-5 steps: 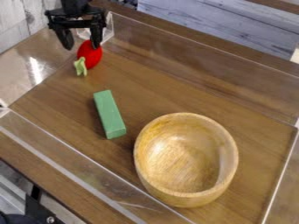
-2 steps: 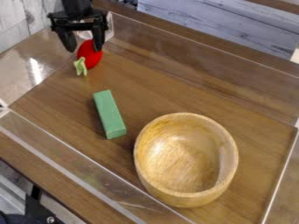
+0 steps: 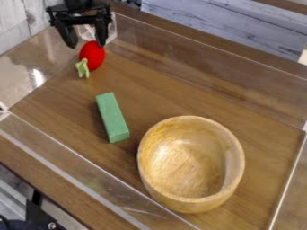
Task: Move the red object to the left side of the table
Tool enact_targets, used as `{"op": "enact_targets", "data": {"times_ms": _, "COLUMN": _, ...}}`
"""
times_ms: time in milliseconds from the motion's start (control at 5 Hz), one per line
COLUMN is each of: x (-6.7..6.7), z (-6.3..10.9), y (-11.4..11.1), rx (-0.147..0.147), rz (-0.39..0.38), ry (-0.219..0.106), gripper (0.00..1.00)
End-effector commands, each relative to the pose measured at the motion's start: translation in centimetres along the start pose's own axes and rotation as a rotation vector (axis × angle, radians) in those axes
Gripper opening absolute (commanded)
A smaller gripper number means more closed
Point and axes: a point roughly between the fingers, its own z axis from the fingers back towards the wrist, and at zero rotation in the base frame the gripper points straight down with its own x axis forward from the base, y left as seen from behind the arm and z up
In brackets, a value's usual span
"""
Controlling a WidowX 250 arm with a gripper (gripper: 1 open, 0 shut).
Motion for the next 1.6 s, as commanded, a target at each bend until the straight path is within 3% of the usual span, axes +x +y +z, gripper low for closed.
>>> {"op": "enact_targets", "data": {"times_ms": 0, "x": 0.1, "z": 3.3, "y": -2.1, "rx": -0.010, "rz": -0.017, "ry": -0.081, "gripper": 1.00}}
{"op": "enact_targets", "data": {"times_ms": 200, "x": 0.0, "z": 3.7, "y": -3.2, "rx": -0.017, "rz": -0.011, "ry": -0.081, "gripper": 1.00}}
{"op": "enact_targets", "data": {"times_ms": 800, "x": -0.3, "z": 4.1, "y": -7.0, "rx": -0.036, "rz": -0.215, "ry": -0.060, "gripper": 1.00}}
{"op": "enact_targets", "data": {"times_ms": 1200, "x": -1.5, "z": 2.2, "y": -10.3, "rx": 0.008, "rz": -0.259, "ry": -0.067, "gripper": 1.00}}
{"op": "enact_targets", "data": {"times_ms": 1400, "x": -1.3, "z": 2.4, "y": -11.2, "rx": 0.033, "rz": -0.270, "ry": -0.076, "gripper": 1.00}}
